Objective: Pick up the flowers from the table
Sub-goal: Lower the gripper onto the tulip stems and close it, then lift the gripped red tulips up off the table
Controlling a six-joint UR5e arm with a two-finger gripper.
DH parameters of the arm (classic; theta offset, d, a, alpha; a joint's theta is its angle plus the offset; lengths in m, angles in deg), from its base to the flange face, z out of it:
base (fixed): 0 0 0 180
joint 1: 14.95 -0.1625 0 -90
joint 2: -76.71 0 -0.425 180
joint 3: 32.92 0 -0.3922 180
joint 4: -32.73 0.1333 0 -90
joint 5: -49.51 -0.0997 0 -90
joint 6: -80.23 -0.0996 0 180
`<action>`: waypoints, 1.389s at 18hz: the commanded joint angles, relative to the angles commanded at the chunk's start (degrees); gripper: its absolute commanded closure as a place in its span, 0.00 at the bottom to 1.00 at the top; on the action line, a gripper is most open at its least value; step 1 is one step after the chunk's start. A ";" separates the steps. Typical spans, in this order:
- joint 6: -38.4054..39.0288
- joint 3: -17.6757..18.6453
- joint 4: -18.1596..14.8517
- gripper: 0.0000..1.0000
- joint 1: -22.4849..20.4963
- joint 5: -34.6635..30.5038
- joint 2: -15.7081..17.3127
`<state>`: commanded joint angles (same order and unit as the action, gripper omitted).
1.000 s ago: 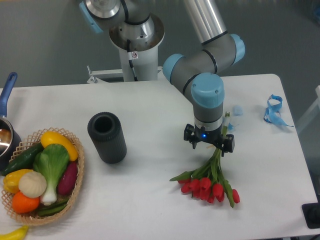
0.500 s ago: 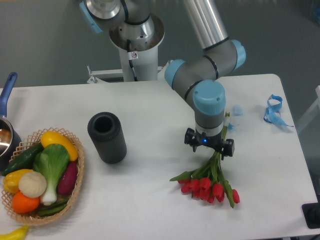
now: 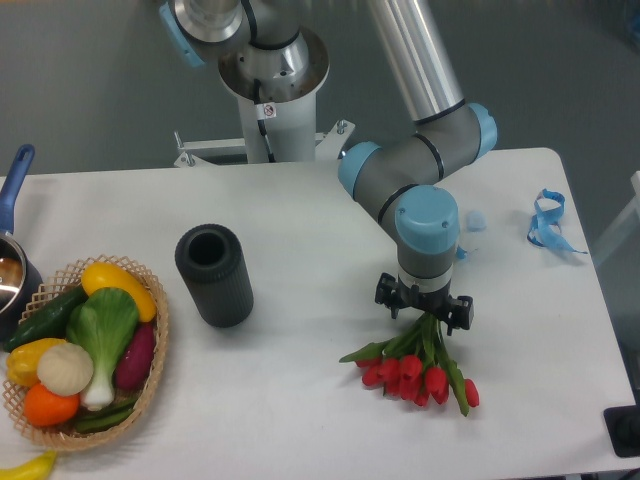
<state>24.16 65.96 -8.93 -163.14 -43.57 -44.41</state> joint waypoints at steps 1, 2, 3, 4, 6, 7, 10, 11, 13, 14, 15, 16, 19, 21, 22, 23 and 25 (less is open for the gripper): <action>0.00 0.17 0.00 0.27 0.00 0.00 -0.09; 0.00 0.35 0.00 0.38 0.00 0.00 -0.09; 0.09 0.44 0.00 0.51 0.00 -0.09 -0.09; 0.26 0.44 -0.09 0.66 0.00 -0.09 -0.09; 0.44 0.53 -0.17 0.96 0.09 -0.09 0.26; 0.44 0.53 -0.18 1.00 0.00 -0.09 0.44; 0.53 -0.09 -0.26 1.00 -0.09 0.61 1.92; 0.44 -0.17 -0.44 1.00 -0.26 0.62 2.72; 0.53 -0.35 -0.61 1.00 -0.79 0.79 3.25; 0.53 -0.35 -0.70 1.00 -0.79 1.05 3.69; 0.53 -0.44 -0.96 1.00 -0.96 1.66 5.00; 0.53 -0.35 -1.14 1.00 -1.40 2.19 6.14; 0.35 -0.96 -3.33 1.00 -2.81 2.90 7.82; -0.09 -2.89 -8.06 1.00 -2.90 2.81 8.52; -0.09 -4.47 -10.61 1.00 -2.90 2.81 8.53; -0.09 -6.31 -12.90 1.00 -2.90 2.81 8.53; -0.26 -9.83 -17.73 1.00 -2.81 2.81 8.26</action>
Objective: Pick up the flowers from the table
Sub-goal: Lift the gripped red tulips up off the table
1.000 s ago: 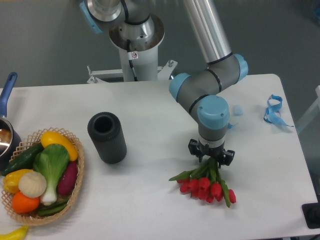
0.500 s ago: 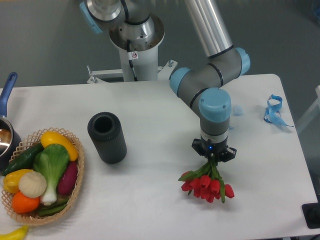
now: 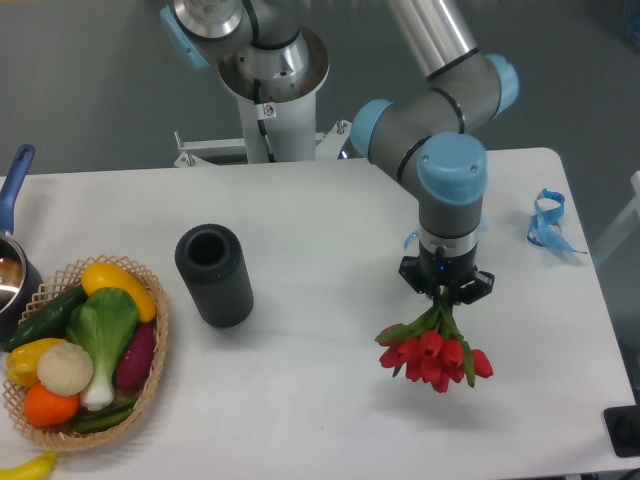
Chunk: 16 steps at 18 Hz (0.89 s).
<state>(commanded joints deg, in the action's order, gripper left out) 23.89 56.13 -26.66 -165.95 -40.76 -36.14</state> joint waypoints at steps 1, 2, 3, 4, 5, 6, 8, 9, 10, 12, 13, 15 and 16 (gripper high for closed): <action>0.00 -1.41 -2.37 1.00 0.00 0.00 -0.09; 0.00 -2.64 -4.14 1.00 0.09 0.00 -0.26; 0.00 -3.44 -5.11 1.00 0.09 0.09 -0.27; 0.00 -3.79 -5.30 1.00 0.09 0.09 -0.27; 0.00 -3.97 -5.30 1.00 0.09 0.09 -0.27; 0.00 -3.97 -5.30 1.00 0.17 0.09 -0.18; 0.00 -4.23 -5.21 1.00 0.18 0.09 -0.26; 0.00 -4.50 -5.21 1.00 0.18 0.09 -0.27; -0.09 -4.59 -5.21 1.00 0.18 0.09 -0.35; -0.09 -4.85 -5.21 1.00 0.18 0.00 -0.53; -0.09 -4.85 -5.04 1.00 0.18 -0.17 -0.79; -0.96 -4.85 -4.68 1.00 0.18 -0.26 -0.97; -2.36 -4.85 -4.86 1.00 0.18 -0.26 -0.97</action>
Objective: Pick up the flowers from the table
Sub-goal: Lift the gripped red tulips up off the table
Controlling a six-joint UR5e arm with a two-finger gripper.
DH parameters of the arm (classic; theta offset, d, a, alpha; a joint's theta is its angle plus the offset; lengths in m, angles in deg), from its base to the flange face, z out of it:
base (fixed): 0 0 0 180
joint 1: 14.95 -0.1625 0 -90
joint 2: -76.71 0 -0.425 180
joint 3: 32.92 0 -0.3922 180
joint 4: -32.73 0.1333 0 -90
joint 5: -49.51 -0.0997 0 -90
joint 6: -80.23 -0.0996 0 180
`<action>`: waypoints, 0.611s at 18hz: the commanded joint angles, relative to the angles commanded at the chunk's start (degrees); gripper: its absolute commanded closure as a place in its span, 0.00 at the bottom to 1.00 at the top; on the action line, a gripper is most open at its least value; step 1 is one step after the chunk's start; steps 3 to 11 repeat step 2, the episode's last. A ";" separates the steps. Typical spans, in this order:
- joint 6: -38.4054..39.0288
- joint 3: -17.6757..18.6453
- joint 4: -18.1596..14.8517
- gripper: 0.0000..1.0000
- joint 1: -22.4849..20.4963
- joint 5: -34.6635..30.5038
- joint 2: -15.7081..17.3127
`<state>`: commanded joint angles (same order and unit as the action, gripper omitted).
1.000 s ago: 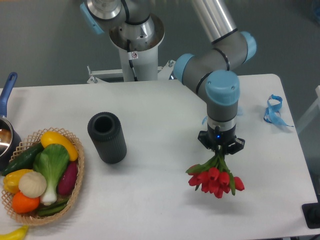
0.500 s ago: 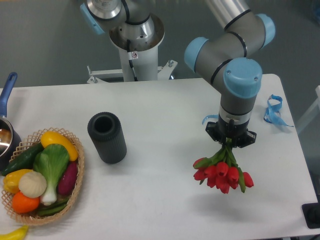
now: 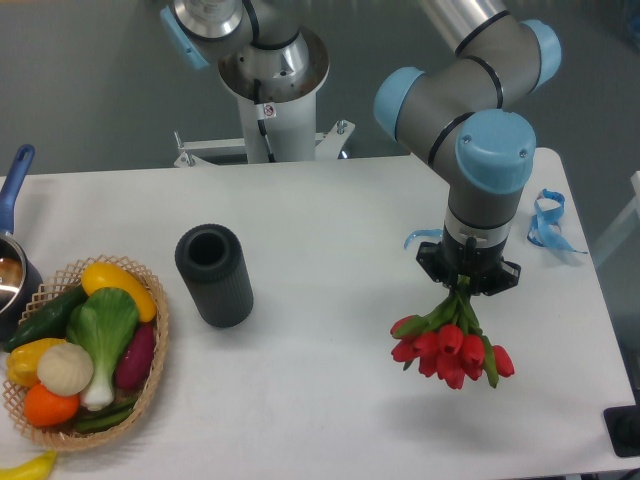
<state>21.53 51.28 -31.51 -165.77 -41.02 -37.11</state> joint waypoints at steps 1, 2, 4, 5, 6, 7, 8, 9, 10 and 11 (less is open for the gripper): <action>-0.71 0.00 0.09 1.00 0.00 0.00 0.09; -0.80 0.00 0.09 1.00 0.00 0.00 0.09; -0.80 0.00 0.09 1.00 0.00 0.00 0.09; -0.80 0.00 0.09 1.00 0.00 0.00 0.09; -0.80 0.00 0.09 1.00 0.00 0.00 0.09; -0.80 0.00 0.09 1.00 0.00 0.00 0.09; -0.80 0.00 0.09 1.00 0.00 0.00 0.09; -0.80 0.00 0.09 1.00 0.00 0.00 0.09; -0.80 0.00 0.09 1.00 0.00 0.00 0.09; -0.80 0.00 0.09 1.00 0.00 0.00 0.09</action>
